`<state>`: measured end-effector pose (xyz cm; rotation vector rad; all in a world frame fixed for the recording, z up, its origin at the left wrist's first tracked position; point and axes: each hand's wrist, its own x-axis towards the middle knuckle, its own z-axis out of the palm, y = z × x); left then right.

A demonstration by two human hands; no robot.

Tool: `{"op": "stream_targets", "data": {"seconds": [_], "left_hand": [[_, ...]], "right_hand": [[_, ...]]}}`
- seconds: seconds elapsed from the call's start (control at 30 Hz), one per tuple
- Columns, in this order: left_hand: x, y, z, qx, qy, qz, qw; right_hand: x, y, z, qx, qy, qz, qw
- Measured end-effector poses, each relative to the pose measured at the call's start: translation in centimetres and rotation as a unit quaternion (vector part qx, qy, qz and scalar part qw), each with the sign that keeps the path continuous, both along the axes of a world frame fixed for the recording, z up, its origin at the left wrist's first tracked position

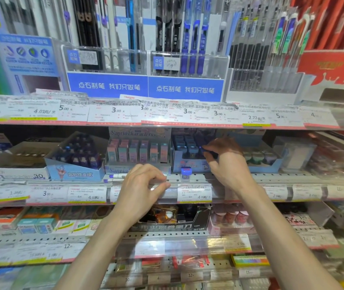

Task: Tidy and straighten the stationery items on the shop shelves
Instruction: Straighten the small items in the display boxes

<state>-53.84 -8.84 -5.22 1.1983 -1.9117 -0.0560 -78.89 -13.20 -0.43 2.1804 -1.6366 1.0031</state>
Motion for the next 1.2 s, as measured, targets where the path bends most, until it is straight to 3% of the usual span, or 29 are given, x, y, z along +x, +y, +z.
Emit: {"op": "stream_targets", "data": {"seconds": [0.27,0.5,0.87,1.03,1.2], "left_hand": [[0.0,0.1,0.0,-0.001,0.002,-0.001,1.0],[-0.1,0.1,0.1,-0.004,0.001,0.001,1.0],[-0.1,0.2,0.2,-0.004,0.002,0.001,1.0],[-0.1,0.1,0.2,0.0,0.0,0.0,1.0],[-0.1,0.2,0.3,0.006,-0.003,0.002,1.0]], "right_hand": [[2.4,3.5,-0.5,0.017,-0.055,0.015,0.998],[4.8,4.4,-2.1,0.067,-0.033,0.054,0.996],[4.9,4.8,-2.4,0.002,-0.087,0.041,0.995],[2.8,4.1,-1.1,-0.074,-0.13,-0.028,0.988],[0.8,2.6,0.4,-0.072,-0.152,-0.072,0.983]]}}
